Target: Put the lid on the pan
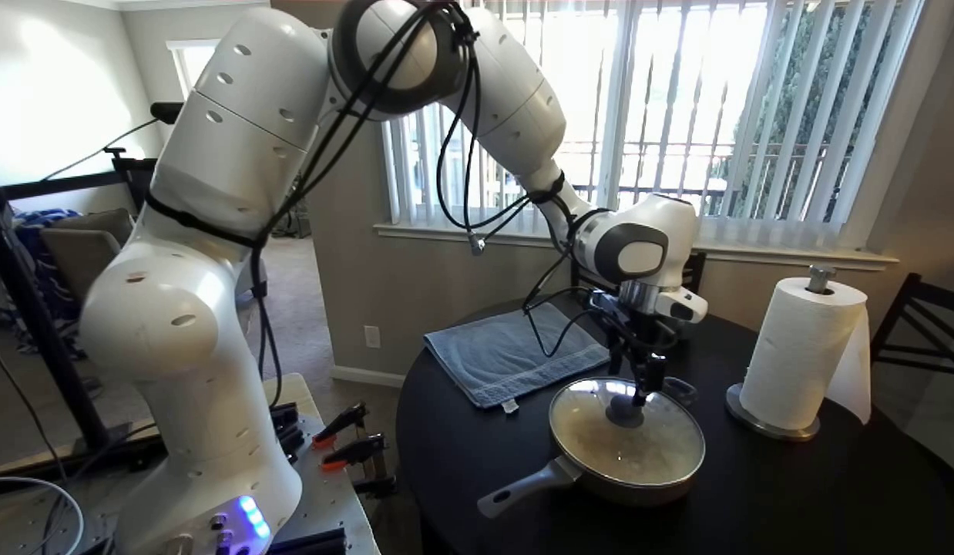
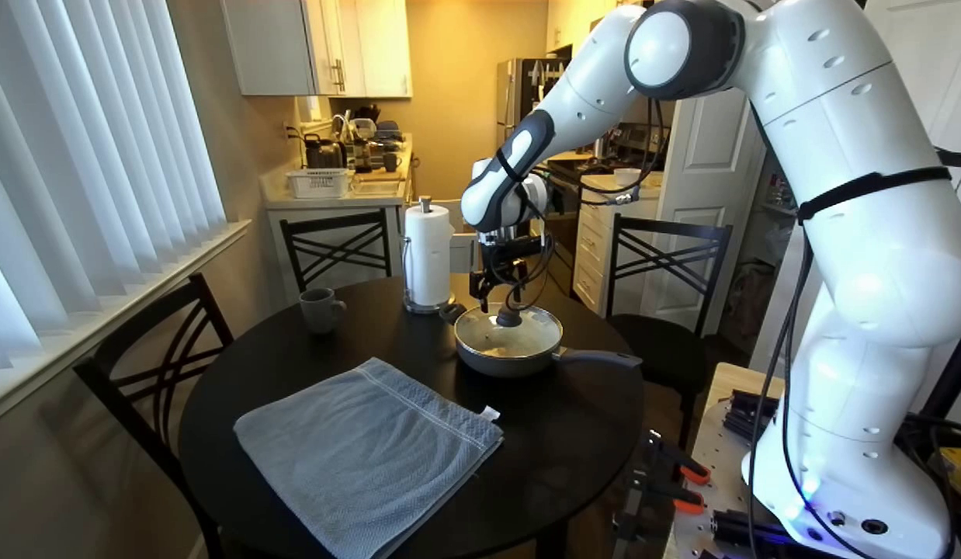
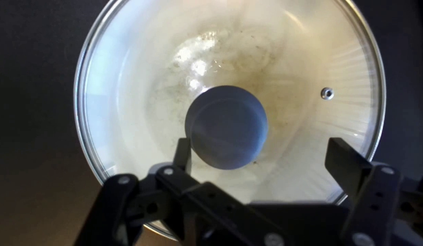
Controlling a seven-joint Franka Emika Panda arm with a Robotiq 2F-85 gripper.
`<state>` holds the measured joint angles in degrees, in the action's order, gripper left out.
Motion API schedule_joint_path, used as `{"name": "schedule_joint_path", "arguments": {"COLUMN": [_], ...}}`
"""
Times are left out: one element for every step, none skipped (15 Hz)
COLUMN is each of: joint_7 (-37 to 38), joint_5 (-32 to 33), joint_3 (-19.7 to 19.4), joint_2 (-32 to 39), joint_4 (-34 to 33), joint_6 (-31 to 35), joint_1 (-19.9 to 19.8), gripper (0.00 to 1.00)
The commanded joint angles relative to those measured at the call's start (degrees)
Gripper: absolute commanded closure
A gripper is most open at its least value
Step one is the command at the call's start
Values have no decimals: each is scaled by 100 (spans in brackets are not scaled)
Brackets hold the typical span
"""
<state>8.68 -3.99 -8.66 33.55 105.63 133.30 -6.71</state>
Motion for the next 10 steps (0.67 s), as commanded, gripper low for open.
{"name": "schedule_joint_path", "arguments": {"joint_7": [27,57,77,78,78,79,79,79,79,79], "joint_5": [78,122,144,150,152,153,154,155,155,155], "joint_3": [34,32,32,32,30,24,20,17,17,17], "joint_2": [-79,-151,-209,-239,-249,-248,-249,-249,-249,-249], "joint_4": [54,114,163,193,204,209,214,218,220,220], "joint_6": [-21,-27,-32,-34,-34,-34,-34,-34,-34,-34], "joint_1": [6,43,67,74,73,72,71,71,71,71], "gripper": [0,0,0,0,0,0,0,0,0,0]}}
